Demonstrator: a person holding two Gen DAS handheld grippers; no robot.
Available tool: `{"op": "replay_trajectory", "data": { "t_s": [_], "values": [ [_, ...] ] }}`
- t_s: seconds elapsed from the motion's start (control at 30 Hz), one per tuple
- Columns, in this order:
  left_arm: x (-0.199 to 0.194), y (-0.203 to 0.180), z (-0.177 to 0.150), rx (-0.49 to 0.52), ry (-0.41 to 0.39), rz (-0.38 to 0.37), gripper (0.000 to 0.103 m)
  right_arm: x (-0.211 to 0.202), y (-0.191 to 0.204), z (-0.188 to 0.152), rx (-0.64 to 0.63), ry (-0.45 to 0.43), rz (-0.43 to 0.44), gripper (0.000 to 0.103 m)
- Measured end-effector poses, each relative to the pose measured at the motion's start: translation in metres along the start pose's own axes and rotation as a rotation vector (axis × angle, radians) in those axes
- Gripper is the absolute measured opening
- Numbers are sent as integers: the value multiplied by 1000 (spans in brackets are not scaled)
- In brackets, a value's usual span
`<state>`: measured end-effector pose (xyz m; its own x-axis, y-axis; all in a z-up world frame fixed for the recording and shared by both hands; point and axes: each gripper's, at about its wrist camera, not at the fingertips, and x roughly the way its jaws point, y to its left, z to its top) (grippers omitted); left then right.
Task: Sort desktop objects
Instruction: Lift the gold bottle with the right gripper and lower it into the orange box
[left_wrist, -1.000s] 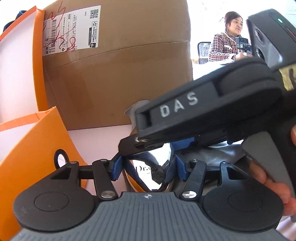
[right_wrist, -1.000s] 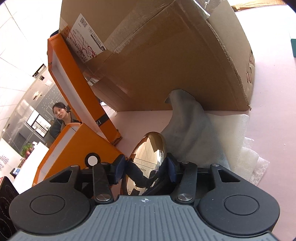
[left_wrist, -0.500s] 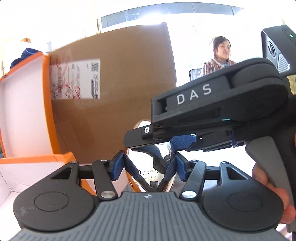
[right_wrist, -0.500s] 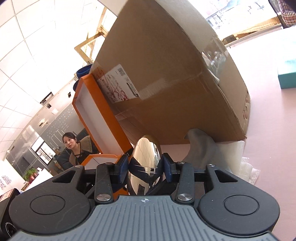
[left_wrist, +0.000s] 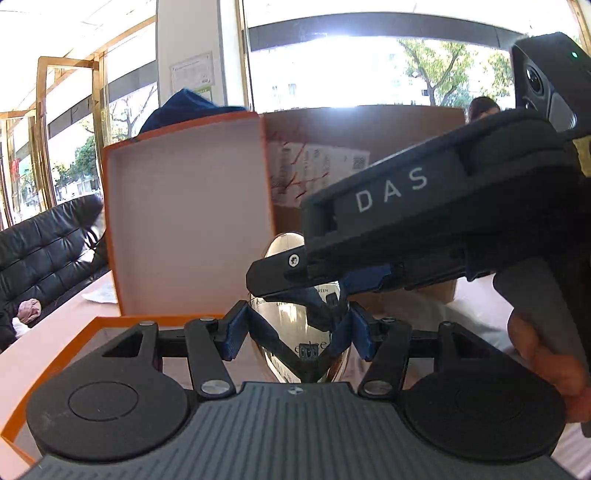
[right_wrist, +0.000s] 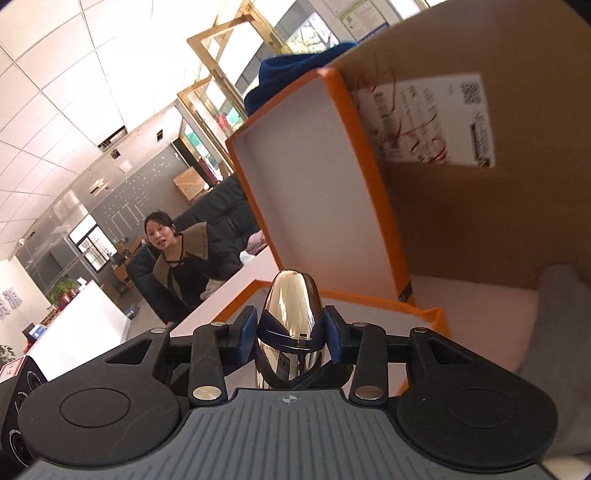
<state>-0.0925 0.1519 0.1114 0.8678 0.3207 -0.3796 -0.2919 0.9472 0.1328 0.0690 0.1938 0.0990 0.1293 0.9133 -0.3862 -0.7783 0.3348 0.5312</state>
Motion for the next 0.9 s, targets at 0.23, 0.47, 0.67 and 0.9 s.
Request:
{"op": "replay_trajectory", "data": {
  "t_s": [0.23, 0.47, 0.67, 0.9],
  "values": [
    [39, 83, -11, 9, 228, 40, 52, 106, 26, -3, 41, 166, 6, 35],
    [91, 104, -3, 15, 473, 9, 51, 149, 33, 6, 2, 355, -135, 35],
    [117, 104, -2, 41, 670, -10, 51, 162, 17, -6, 75, 469, -167, 32],
    [132, 110, 0, 20, 774, 8, 51, 181, 5, -14, 186, 542, -196, 35]
  ]
}}
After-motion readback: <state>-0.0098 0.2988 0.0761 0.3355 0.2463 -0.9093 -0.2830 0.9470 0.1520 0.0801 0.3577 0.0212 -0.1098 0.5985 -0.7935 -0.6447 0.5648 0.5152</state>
